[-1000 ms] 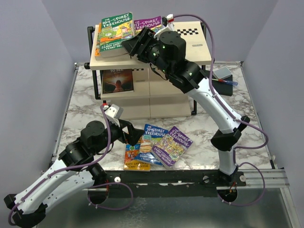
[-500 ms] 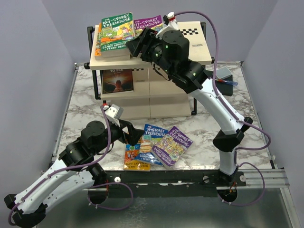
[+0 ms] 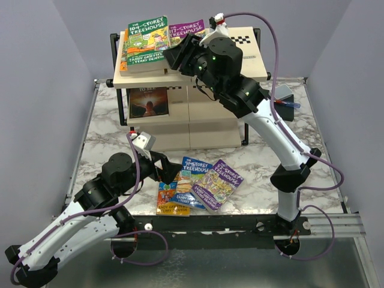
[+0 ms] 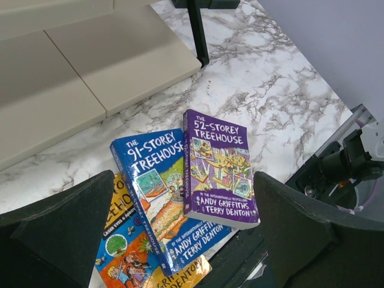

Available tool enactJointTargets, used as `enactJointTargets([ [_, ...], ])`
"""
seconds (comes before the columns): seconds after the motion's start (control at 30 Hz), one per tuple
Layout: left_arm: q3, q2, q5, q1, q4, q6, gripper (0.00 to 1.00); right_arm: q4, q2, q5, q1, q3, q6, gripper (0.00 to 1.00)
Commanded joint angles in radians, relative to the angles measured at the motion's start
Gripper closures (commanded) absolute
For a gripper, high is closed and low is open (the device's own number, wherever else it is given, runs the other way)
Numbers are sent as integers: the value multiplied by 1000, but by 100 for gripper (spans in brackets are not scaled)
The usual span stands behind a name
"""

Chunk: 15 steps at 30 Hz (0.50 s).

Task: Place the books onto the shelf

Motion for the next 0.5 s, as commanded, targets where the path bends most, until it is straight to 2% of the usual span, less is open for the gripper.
enactJointTargets([
  [0.0,-9,-8,1,1,18,5,1,16,26,-25,6,47,-8,48],
  [0.47,-9,-11,-1,2,18,5,1,33,79,-89,7,76,18,57],
])
